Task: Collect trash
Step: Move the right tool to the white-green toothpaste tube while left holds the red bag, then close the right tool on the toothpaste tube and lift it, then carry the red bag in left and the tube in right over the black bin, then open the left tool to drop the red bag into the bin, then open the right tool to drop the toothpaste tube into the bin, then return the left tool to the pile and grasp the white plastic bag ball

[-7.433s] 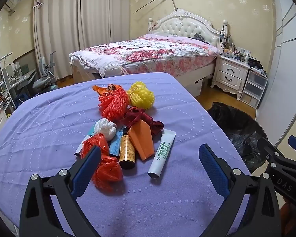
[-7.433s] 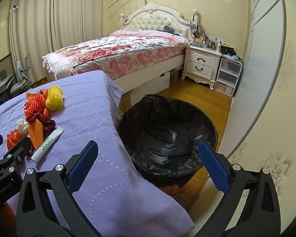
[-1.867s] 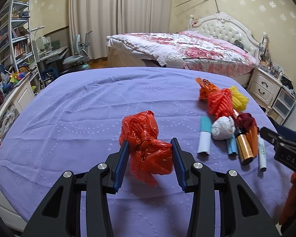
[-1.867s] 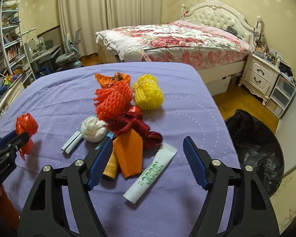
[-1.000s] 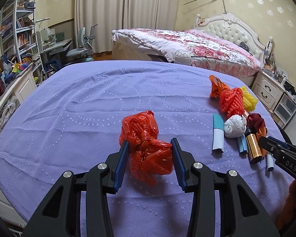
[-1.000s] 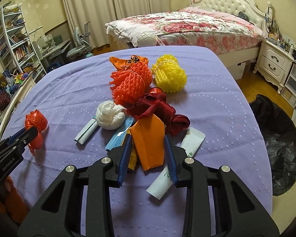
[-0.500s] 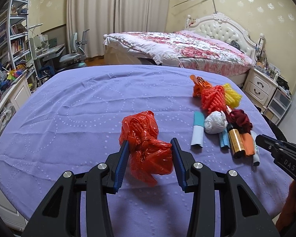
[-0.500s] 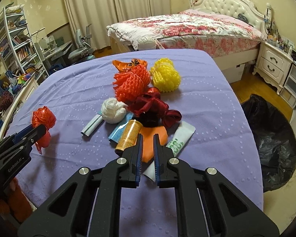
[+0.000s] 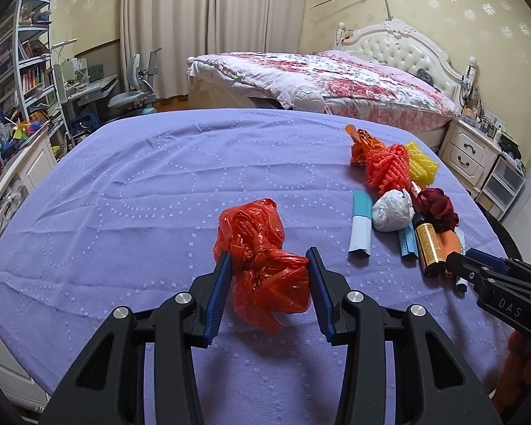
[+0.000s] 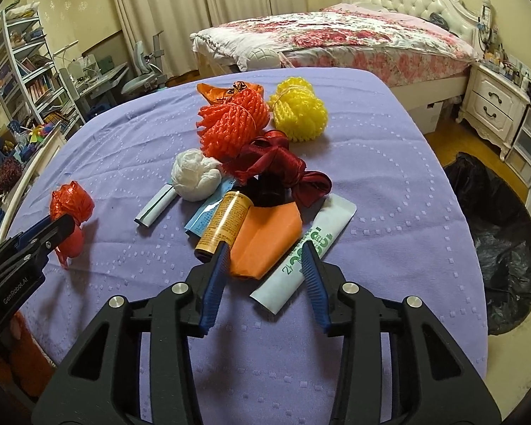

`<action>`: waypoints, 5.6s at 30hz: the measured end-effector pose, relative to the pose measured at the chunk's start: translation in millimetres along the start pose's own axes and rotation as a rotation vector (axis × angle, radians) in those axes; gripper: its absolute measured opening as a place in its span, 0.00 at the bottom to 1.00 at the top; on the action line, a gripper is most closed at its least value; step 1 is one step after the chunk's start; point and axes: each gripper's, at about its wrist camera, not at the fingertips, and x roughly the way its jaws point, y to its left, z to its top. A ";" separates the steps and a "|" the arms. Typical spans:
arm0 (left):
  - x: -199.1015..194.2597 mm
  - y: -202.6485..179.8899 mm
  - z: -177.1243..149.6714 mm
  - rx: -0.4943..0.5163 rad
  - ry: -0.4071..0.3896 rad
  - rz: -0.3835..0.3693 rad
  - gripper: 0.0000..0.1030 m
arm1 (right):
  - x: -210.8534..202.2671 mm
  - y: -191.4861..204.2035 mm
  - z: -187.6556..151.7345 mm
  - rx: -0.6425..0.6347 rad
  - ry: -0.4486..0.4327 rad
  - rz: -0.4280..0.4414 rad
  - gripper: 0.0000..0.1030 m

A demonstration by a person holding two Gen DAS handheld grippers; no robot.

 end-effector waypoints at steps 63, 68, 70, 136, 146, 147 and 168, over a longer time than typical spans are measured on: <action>-11.6 -53.3 8.0 0.066 -0.070 -0.074 0.42 | -44.7 -74.4 5.0 0.111 -0.120 -0.154 0.15; -13.0 -92.3 14.8 0.122 -0.097 -0.147 0.42 | -61.2 -106.8 6.3 0.154 -0.159 -0.222 0.15; -12.7 -110.7 17.0 0.145 -0.108 -0.178 0.42 | -66.3 -121.6 6.0 0.178 -0.169 -0.245 0.15; 82.6 -349.4 38.4 0.425 -0.019 -0.303 0.79 | -44.4 -273.4 -7.8 0.478 -0.186 -0.475 0.44; 69.7 -319.0 43.4 0.382 -0.029 -0.268 0.79 | -50.1 -260.2 -10.6 0.466 -0.180 -0.462 0.50; 67.5 -314.7 44.0 0.377 -0.030 -0.265 0.79 | -51.0 -256.9 -10.8 0.462 -0.180 -0.457 0.51; 33.8 -151.4 36.2 0.238 -0.060 -0.056 0.79 | -34.3 -126.8 6.5 0.252 -0.145 -0.240 0.56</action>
